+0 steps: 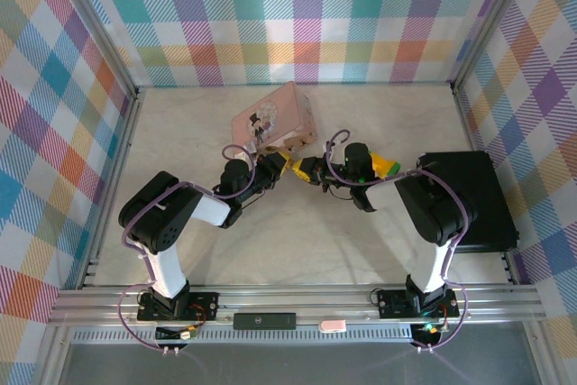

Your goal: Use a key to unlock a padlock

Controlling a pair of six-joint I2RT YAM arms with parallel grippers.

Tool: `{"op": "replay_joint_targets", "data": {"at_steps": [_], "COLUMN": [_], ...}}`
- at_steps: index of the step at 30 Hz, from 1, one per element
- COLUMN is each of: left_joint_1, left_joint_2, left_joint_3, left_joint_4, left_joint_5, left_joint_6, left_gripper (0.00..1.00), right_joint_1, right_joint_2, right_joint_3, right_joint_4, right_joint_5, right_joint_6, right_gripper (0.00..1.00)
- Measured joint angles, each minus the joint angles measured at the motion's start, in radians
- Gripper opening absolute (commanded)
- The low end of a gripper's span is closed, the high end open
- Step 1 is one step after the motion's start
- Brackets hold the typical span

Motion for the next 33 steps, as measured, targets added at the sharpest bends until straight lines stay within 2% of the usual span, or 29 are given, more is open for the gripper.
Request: {"op": "replay_joint_targets", "data": {"at_steps": [4,15,33], "left_joint_1": [0.0,0.008,0.009], "left_joint_2": [0.0,0.0,0.0], "left_joint_3": [0.001,0.009,0.009], "left_joint_4": [-0.006,-0.009,-0.002], "left_joint_5": [-0.001,-0.017,-0.072], "left_joint_6": [0.008,-0.008,-0.022], "left_gripper": [0.0,0.0,0.0], "right_joint_1": [0.003,0.019,0.024], "right_joint_2": [0.002,-0.034,0.029], "right_joint_3": [0.002,0.057,0.073], "right_joint_4": [-0.007,-0.159,-0.053], "right_joint_5": [0.005,0.058,0.068], "right_joint_6": [0.012,-0.154,-0.023], "right_gripper": [0.0,0.0,0.0]}}
